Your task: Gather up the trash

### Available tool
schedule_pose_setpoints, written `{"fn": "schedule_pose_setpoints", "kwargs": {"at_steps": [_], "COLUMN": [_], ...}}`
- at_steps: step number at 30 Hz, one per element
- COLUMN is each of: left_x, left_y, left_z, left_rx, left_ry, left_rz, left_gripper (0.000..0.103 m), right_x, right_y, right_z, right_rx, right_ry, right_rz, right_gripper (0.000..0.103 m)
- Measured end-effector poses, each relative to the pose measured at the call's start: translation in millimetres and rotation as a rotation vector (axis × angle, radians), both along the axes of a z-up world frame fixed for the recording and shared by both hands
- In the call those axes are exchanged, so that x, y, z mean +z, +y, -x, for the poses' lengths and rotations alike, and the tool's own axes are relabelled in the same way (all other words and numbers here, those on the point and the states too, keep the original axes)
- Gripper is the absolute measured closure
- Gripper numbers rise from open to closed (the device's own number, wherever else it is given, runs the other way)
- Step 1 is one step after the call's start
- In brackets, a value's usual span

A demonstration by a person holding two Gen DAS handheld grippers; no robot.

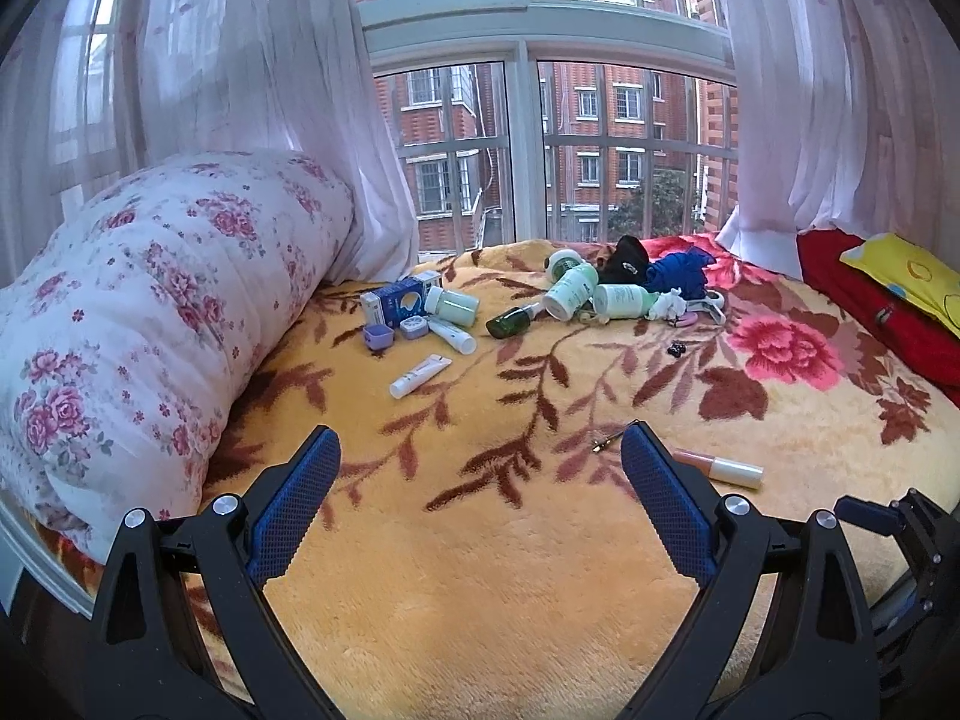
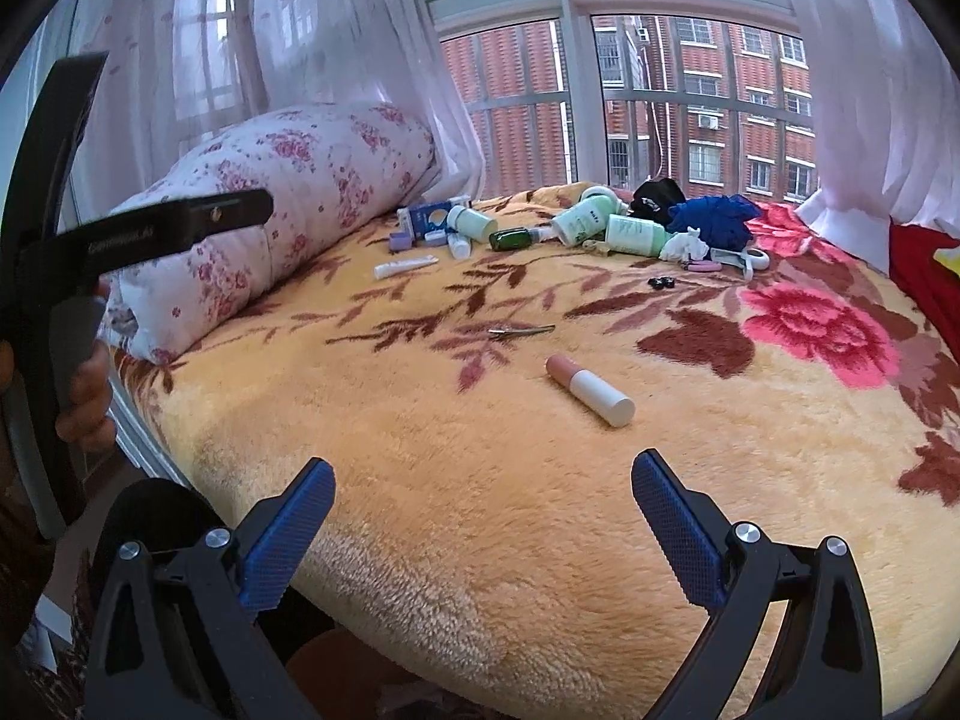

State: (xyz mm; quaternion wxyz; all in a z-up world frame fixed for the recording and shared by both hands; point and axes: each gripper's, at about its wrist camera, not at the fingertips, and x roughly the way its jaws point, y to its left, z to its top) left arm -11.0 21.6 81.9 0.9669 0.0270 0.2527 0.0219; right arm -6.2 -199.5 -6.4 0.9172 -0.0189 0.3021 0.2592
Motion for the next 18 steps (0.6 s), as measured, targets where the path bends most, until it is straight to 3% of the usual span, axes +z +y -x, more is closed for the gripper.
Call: {"fn": "schedule_pose_setpoints", "kwargs": {"at_steps": [10, 18], "left_x": [3.9, 3.1], "left_y": [-1.5, -0.4], "left_z": [4.0, 1.5], "left_rx": [-0.002, -0.015], "left_ry": [-0.047, -0.026], "left_rz": [-0.025, -0.013], "left_gripper": [0.011, 0.011], "right_x": [-4.9, -3.6], "right_y": [5.6, 4.4], "right_z": [0.4, 1.1], "right_rx": [0.014, 0.001], "right_ry": [0.017, 0.004], "right_rz": [0.007, 0.004], "right_gripper": [0.005, 0.005]}}
